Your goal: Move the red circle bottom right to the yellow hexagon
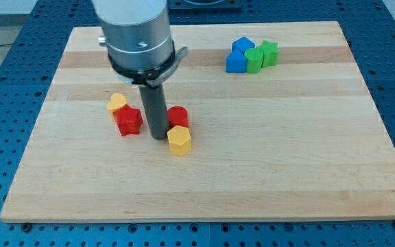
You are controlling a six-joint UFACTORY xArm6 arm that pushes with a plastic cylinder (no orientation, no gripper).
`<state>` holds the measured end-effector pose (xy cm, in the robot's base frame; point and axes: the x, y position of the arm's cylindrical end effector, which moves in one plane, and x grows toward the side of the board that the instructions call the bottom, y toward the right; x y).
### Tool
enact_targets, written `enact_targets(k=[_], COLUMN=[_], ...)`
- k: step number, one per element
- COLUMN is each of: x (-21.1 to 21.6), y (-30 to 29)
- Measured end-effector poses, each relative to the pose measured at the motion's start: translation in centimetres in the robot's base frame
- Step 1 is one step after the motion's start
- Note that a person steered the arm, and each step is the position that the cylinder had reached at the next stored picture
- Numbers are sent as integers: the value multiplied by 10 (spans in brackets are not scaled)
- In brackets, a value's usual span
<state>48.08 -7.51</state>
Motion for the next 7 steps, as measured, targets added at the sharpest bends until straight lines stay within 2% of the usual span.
enact_targets(k=[3,7], x=[-42,7], y=[1,73])
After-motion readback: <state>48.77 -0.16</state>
